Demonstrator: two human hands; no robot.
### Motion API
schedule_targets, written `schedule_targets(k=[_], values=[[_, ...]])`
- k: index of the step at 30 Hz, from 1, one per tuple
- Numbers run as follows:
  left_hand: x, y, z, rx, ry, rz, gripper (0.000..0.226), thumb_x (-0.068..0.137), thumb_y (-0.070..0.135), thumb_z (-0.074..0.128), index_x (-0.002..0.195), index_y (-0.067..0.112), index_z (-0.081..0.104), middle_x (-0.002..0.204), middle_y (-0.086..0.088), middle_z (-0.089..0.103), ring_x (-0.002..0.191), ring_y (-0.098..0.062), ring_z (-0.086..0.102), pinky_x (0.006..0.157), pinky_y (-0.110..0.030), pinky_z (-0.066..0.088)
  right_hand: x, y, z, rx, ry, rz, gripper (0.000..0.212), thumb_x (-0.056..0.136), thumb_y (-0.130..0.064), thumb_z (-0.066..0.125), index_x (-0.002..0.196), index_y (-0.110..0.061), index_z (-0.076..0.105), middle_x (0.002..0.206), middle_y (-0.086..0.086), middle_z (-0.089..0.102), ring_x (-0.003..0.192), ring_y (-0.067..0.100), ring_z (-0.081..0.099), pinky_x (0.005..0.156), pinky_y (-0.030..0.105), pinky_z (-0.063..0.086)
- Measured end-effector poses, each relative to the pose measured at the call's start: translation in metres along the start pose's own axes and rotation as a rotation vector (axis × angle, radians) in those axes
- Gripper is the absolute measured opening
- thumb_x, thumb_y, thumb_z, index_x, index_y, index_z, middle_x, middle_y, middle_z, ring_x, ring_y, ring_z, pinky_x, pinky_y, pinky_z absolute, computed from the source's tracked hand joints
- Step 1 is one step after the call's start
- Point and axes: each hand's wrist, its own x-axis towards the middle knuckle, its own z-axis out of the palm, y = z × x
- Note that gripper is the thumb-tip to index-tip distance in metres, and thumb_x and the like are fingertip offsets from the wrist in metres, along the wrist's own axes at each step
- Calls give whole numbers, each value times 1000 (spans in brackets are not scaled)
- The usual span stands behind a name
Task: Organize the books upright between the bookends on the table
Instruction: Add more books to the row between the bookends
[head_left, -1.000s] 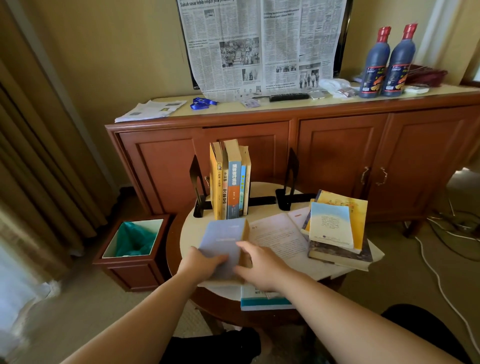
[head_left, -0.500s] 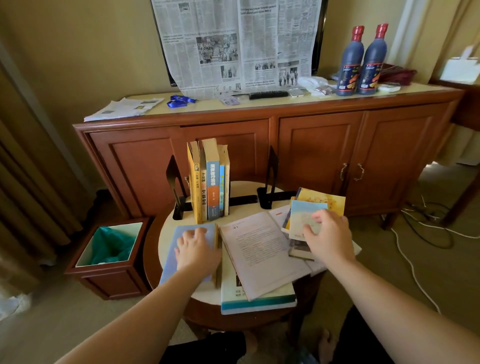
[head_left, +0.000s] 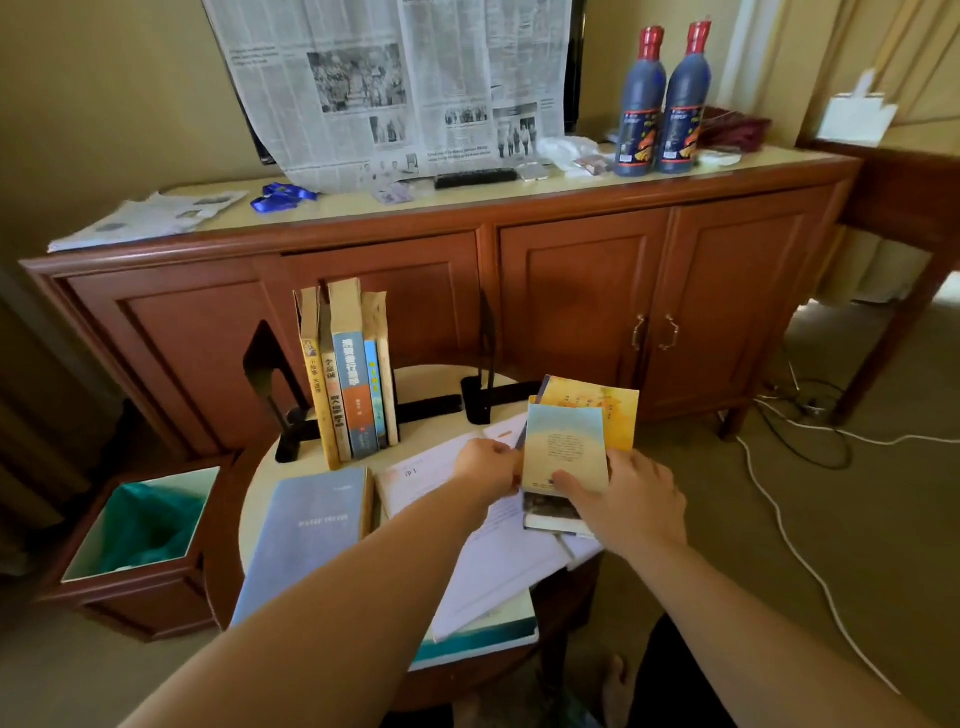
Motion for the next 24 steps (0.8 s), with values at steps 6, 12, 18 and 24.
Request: schedule_targets(k=[6,12,18,24], values=[[-6,3,-3,-291,-158,-50,16,102,2,60,115,-5,67,104,-18,79,98,-31,78,90,-44,64,5,-3,-1,148,-81,73,78,77,-83,64,128,-28,43,129,2,48,119,26,49,93,48,53],[-31,-2,-52,-332,-115,58,18,105,0,49,118,-1,61,116,-21,72,102,-33,76,80,-42,65,6,-4,0,176,-94,96,71,93,-64,61,147,-29,33,139,11,42,127,33,44,96,48,49],[-61,-37,-113,-314,-206,33,43,96,-11,54,132,11,59,119,-20,73,108,-39,74,96,-59,59,-8,-37,0,-154,-96,-6,70,99,-62,49,157,-29,29,162,16,27,150,39,23,124,60,13],[-88,-79,-157,-464,-158,35,51,97,-19,41,133,14,59,119,-20,74,108,-40,73,83,-52,63,-40,-124,10,111,-130,-273,58,100,-65,47,139,-24,57,139,1,58,126,22,52,103,40,48]])
